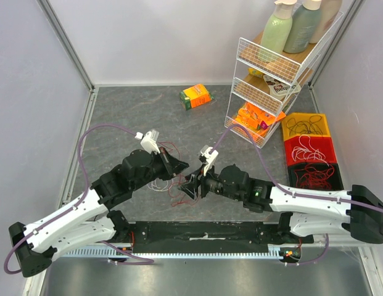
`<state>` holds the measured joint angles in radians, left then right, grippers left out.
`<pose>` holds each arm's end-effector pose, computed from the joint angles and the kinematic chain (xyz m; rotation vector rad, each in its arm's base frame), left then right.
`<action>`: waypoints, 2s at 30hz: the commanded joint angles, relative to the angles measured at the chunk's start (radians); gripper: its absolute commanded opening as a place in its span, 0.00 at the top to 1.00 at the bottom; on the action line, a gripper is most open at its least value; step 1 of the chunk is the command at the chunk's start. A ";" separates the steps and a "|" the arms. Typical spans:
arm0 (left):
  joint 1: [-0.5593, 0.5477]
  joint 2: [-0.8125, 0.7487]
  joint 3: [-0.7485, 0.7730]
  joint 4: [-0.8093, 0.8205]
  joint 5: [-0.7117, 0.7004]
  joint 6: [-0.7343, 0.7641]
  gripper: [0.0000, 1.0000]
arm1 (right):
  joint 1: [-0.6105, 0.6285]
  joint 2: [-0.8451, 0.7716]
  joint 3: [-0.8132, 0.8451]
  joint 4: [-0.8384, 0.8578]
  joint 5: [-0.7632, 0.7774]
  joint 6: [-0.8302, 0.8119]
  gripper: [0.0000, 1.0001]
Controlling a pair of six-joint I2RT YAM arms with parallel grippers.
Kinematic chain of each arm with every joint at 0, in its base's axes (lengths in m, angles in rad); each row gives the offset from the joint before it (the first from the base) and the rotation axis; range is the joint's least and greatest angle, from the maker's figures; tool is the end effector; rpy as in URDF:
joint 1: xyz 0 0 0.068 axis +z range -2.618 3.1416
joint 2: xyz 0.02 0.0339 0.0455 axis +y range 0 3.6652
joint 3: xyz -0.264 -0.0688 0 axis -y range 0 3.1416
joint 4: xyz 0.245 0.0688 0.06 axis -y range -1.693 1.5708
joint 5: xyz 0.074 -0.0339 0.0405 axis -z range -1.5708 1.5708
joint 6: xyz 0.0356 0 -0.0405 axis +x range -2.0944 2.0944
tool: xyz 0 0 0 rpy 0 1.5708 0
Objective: Untangle the cables
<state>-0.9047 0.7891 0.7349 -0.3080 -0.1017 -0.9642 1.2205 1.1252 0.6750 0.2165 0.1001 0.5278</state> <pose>0.1167 -0.1426 0.3087 -0.1367 2.1046 -1.1067 0.0923 0.2424 0.2738 -0.5918 1.8679 1.1232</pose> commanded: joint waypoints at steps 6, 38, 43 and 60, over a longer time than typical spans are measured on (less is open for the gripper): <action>0.009 -0.008 0.032 0.027 0.019 -0.070 0.98 | 0.010 0.064 -0.003 0.267 0.004 0.054 0.47; 0.029 -0.197 0.003 -0.088 -0.065 0.013 0.10 | -0.231 -0.343 0.171 -0.711 0.562 0.047 1.00; 0.030 -0.212 -0.012 -0.080 -0.058 0.019 0.10 | -0.334 -0.337 0.388 -1.070 0.849 0.107 1.00; 0.029 -0.254 -0.041 -0.040 0.057 -0.011 0.11 | -0.685 -0.208 0.701 -1.280 1.273 0.062 1.00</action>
<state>-0.8810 0.5648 0.7113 -0.3874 -0.0723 -0.9783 0.5648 0.9138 1.3113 -1.0470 1.2045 0.6334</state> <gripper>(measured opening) 0.894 0.012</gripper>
